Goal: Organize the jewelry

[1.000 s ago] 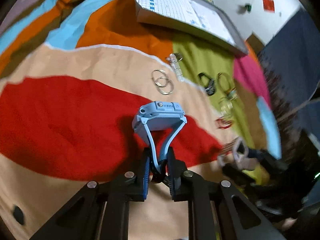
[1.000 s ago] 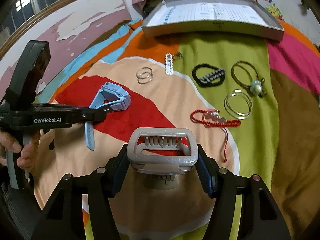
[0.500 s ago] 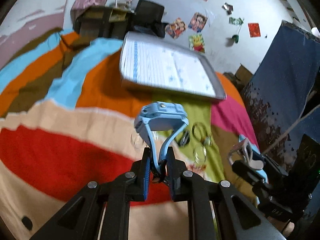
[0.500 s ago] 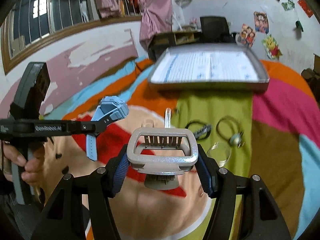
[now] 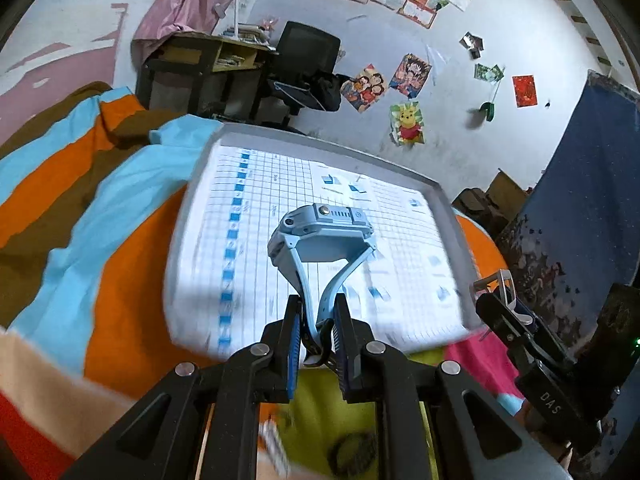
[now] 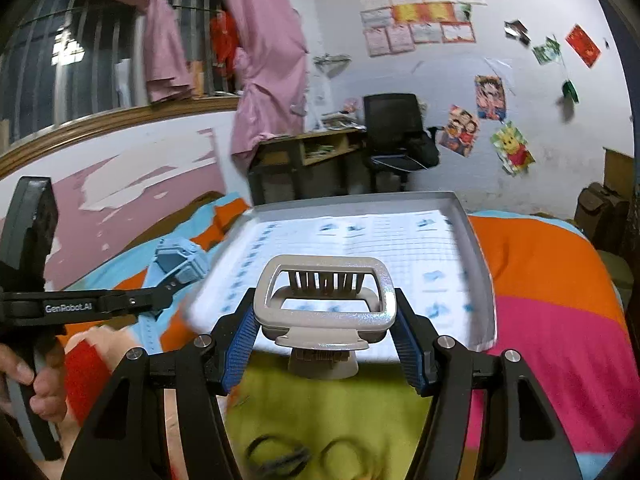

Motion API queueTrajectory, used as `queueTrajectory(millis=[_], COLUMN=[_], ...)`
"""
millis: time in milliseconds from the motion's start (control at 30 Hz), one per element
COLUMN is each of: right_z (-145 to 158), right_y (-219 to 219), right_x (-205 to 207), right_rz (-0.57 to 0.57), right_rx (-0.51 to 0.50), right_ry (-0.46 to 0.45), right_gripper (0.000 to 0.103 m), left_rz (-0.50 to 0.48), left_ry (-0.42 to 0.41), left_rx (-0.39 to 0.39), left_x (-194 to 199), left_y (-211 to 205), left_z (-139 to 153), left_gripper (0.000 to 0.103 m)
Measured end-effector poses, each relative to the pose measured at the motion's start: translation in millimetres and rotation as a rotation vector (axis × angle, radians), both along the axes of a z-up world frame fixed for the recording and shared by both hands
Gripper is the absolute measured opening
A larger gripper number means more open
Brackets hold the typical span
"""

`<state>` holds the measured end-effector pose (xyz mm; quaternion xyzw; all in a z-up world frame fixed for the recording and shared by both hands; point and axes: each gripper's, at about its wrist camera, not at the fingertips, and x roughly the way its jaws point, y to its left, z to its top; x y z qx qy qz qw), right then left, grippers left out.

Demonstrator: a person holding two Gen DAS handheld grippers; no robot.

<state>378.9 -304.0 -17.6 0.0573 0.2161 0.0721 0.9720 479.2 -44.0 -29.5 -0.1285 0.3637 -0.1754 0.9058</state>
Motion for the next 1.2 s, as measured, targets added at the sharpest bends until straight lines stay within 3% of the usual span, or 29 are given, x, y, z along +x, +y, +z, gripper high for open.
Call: queueTrajectory(millis=[233, 400, 467, 633, 733, 767, 800, 933, 1000, 1200], right_z=[-26, -45, -51, -62, -64, -63, -62, -52, -45, -13], right_y=[-18, -22, -19, -23, -27, -27, -27, -32, -34, -38], right_x=[64, 89, 95, 101, 101, 100, 99, 88, 80, 36], right_rz=[-0.014, -0.034, -0.040, -0.051, -0.056, -0.060, -0.062, -0.077, -0.088, -0.105], right_rx=[-0.012, 0.002, -0.014, 0.007, 0.020, 0.019, 0.019, 0.035, 0.041, 0.036], right_ry=[0.074, 0.112, 0.120, 0.154, 0.143, 0.137, 0.132, 0.096, 0.074, -0.037], right_gripper=[0.058, 0.058, 0.058, 0.059, 0.059, 0.061, 0.062, 0.069, 0.072, 0.092], left_rz=[-0.020, 0.000, 0.028, 0.054, 0.073, 0.092, 0.111, 0.131, 0.149, 0.200], left_ry=[0.046, 0.074, 0.078, 0.053, 0.021, 0.001, -0.026, -0.067, -0.101, -0.256], left_rx=[0.048, 0.092, 0.099, 0.111, 0.111, 0.104, 0.094, 0.081, 0.094, 0.107], left_x=[39, 47, 48, 42, 34, 29, 23, 7, -6, -66], left_y=[-19, -26, -24, -21, -19, -17, -15, -12, -12, -6], left_z=[-29, -39, -41, -37, -31, -27, -22, -8, 1, 35], left_gripper=[0.015, 0.021, 0.028, 0.032, 0.051, 0.068, 0.075, 0.079, 0.086, 0.101])
